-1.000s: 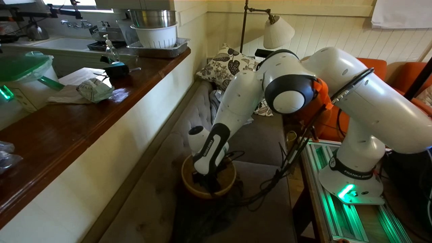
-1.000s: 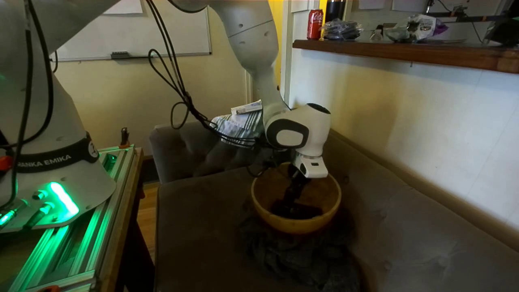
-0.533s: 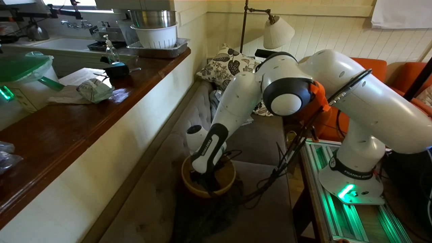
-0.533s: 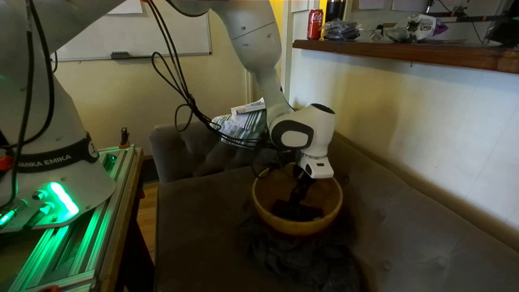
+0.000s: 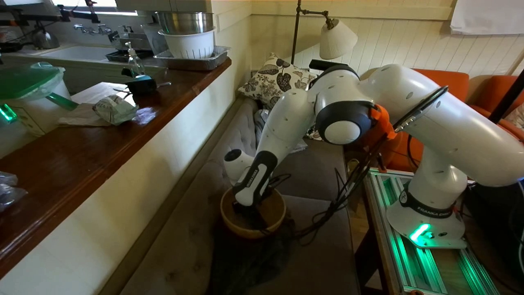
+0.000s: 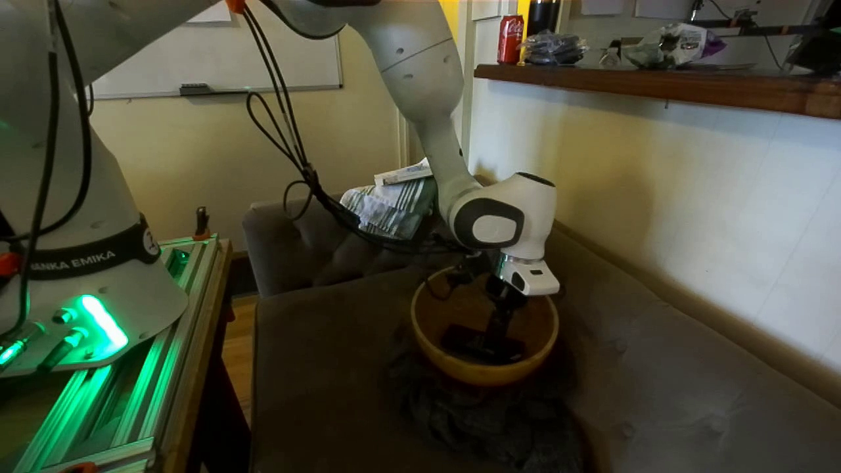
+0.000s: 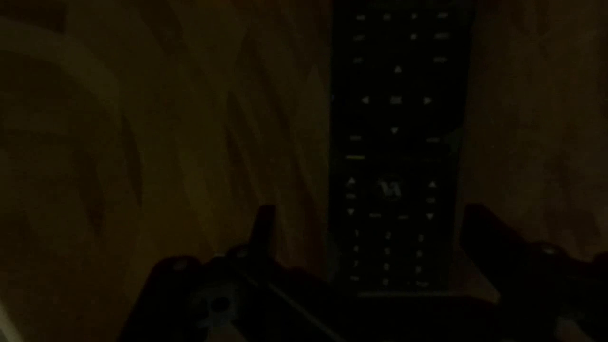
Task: Put the black remote control on the counter.
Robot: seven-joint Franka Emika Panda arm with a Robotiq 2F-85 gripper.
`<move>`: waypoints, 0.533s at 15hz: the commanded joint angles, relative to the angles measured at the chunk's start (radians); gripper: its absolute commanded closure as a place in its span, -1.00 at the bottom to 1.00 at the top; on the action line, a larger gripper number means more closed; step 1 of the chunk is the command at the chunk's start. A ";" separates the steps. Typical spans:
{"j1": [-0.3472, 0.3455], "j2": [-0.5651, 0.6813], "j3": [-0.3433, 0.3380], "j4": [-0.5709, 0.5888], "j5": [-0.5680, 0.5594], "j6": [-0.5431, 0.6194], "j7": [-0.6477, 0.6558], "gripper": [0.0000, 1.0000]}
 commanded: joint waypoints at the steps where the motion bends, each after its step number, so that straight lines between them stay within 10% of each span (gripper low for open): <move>1: 0.000 0.021 -0.006 0.040 -0.050 -0.053 0.002 -1.00; 6: -0.006 0.028 0.018 0.046 -0.059 -0.121 -0.005 -1.00; 8: -0.013 0.029 0.029 0.049 -0.054 -0.135 -0.011 -0.50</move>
